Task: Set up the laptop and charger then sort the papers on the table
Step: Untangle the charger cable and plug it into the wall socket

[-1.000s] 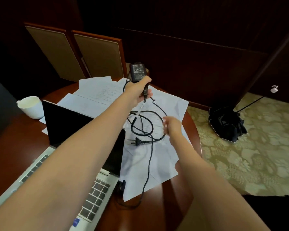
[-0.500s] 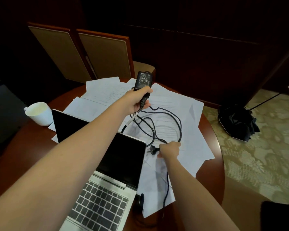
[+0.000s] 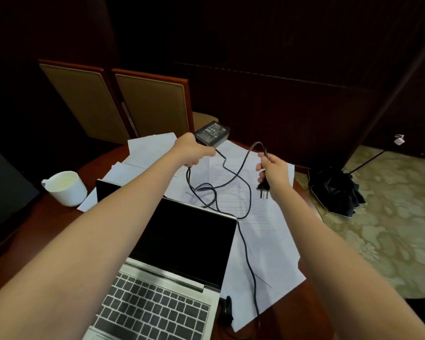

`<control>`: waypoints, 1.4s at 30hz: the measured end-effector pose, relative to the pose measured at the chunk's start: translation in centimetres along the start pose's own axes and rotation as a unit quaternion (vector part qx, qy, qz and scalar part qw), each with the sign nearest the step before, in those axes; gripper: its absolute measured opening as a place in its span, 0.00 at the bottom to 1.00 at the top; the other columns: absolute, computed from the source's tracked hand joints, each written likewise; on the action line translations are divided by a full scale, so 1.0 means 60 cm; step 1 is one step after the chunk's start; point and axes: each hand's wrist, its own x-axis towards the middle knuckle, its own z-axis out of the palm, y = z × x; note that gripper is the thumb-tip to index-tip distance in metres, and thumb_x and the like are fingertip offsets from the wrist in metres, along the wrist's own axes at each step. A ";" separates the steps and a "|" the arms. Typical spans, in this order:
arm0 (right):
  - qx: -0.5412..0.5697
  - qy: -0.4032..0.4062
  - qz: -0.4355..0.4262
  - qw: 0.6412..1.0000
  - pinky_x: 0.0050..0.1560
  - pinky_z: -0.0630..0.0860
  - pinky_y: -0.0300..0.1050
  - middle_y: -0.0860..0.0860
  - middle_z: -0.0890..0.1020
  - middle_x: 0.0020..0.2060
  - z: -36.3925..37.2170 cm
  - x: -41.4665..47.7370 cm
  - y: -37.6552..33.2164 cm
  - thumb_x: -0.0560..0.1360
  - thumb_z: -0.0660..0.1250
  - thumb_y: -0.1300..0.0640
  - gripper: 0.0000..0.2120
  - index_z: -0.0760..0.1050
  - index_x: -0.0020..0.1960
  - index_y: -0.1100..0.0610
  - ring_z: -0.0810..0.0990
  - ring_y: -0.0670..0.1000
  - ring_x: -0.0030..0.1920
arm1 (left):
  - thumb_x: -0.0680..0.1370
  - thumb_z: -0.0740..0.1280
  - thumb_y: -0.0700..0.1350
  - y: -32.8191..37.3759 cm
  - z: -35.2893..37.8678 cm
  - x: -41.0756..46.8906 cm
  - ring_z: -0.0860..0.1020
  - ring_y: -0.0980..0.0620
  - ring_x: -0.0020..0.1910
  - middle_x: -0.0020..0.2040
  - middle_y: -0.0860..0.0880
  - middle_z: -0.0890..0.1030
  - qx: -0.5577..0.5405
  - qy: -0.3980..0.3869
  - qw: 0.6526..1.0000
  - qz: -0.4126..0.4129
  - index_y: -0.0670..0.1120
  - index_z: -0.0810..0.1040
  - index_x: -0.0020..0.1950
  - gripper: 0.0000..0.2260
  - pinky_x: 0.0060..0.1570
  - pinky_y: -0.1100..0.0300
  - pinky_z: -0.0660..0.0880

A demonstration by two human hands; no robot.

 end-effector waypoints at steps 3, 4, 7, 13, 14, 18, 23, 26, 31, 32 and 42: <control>0.029 -0.022 -0.029 0.999 0.23 0.64 0.36 0.51 0.71 0.31 0.022 -0.022 -0.040 0.82 0.54 0.62 0.08 0.71 0.55 0.58 0.63 0.47 0.26 | 0.73 0.70 0.47 0.004 -0.025 -0.016 0.72 0.52 0.36 0.45 0.48 0.73 0.103 0.041 0.990 0.082 0.43 0.67 0.56 0.18 0.27 0.64 0.66; 0.032 -0.029 -0.038 0.998 0.24 0.65 0.37 0.51 0.71 0.31 0.028 -0.029 -0.048 0.81 0.54 0.62 0.08 0.72 0.55 0.58 0.63 0.47 0.26 | 0.72 0.70 0.47 0.003 -0.033 -0.021 0.74 0.51 0.41 0.49 0.48 0.74 0.112 0.053 0.987 0.102 0.42 0.66 0.58 0.20 0.29 0.64 0.68; 0.026 -0.050 -0.067 0.996 0.25 0.65 0.36 0.50 0.71 0.31 0.043 -0.046 -0.072 0.81 0.54 0.63 0.09 0.72 0.56 0.58 0.64 0.46 0.27 | 0.72 0.70 0.49 -0.005 -0.060 -0.038 0.77 0.48 0.48 0.54 0.48 0.77 0.142 0.104 0.973 0.146 0.45 0.66 0.61 0.23 0.40 0.55 0.75; 0.030 -0.084 -0.100 0.991 0.26 0.65 0.36 0.50 0.71 0.30 0.080 -0.076 -0.115 0.81 0.55 0.63 0.11 0.73 0.58 0.59 0.64 0.45 0.27 | 0.72 0.70 0.50 -0.042 -0.125 -0.077 0.78 0.46 0.54 0.58 0.51 0.78 0.195 0.213 0.945 0.154 0.52 0.64 0.67 0.26 0.44 0.55 0.73; 0.030 -0.088 -0.099 0.991 0.27 0.65 0.36 0.50 0.71 0.31 0.089 -0.084 -0.119 0.81 0.55 0.62 0.11 0.73 0.59 0.60 0.65 0.45 0.27 | 0.72 0.70 0.50 -0.053 -0.138 -0.081 0.77 0.47 0.55 0.59 0.51 0.78 0.186 0.218 0.946 0.150 0.52 0.64 0.67 0.26 0.45 0.55 0.74; 0.028 -0.099 -0.111 0.988 0.29 0.65 0.37 0.50 0.71 0.31 0.138 -0.116 -0.125 0.81 0.55 0.62 0.12 0.73 0.60 0.60 0.65 0.45 0.28 | 0.72 0.72 0.48 -0.098 -0.203 -0.090 0.76 0.47 0.57 0.61 0.51 0.77 0.131 0.213 0.956 0.151 0.52 0.64 0.66 0.26 0.53 0.50 0.76; 0.040 -0.071 -0.160 0.984 0.30 0.66 0.38 0.49 0.72 0.31 0.226 -0.137 -0.131 0.81 0.54 0.63 0.11 0.74 0.57 0.58 0.66 0.45 0.28 | 0.72 0.73 0.46 -0.145 -0.294 -0.083 0.74 0.52 0.55 0.60 0.50 0.77 0.016 0.225 0.955 0.192 0.49 0.68 0.63 0.23 0.50 0.58 0.71; 0.037 -0.036 -0.183 0.982 0.30 0.66 0.39 0.48 0.72 0.31 0.293 -0.150 -0.130 0.80 0.54 0.63 0.10 0.74 0.52 0.56 0.66 0.45 0.28 | 0.72 0.73 0.45 -0.160 -0.345 -0.079 0.72 0.55 0.54 0.58 0.51 0.75 -0.025 0.194 0.956 0.218 0.47 0.68 0.64 0.23 0.50 0.61 0.67; -0.029 -0.089 -0.173 0.980 0.27 0.65 0.35 0.49 0.71 0.37 0.385 -0.194 -0.124 0.74 0.62 0.67 0.11 0.70 0.46 0.50 0.67 0.45 0.31 | 0.73 0.72 0.43 -0.165 -0.384 -0.078 0.70 0.56 0.56 0.58 0.52 0.73 -0.058 0.147 0.953 0.259 0.46 0.67 0.67 0.25 0.52 0.62 0.67; -0.066 -0.114 -0.164 0.978 0.28 0.65 0.35 0.50 0.71 0.38 0.398 -0.204 -0.121 0.72 0.64 0.68 0.13 0.70 0.49 0.51 0.67 0.46 0.31 | 0.73 0.72 0.44 -0.167 -0.387 -0.078 0.70 0.56 0.56 0.58 0.52 0.73 -0.070 0.150 0.952 0.259 0.46 0.66 0.67 0.26 0.53 0.62 0.67; -0.272 -0.260 -0.127 0.918 0.69 0.64 0.52 0.56 0.57 0.74 0.512 -0.262 -0.086 0.64 0.78 0.61 0.55 0.42 0.76 0.55 0.61 0.57 0.72 | 0.73 0.71 0.44 -0.182 -0.377 -0.085 0.76 0.40 0.57 0.52 0.49 0.75 -0.216 0.138 0.942 0.218 0.46 0.66 0.65 0.24 0.45 0.56 0.72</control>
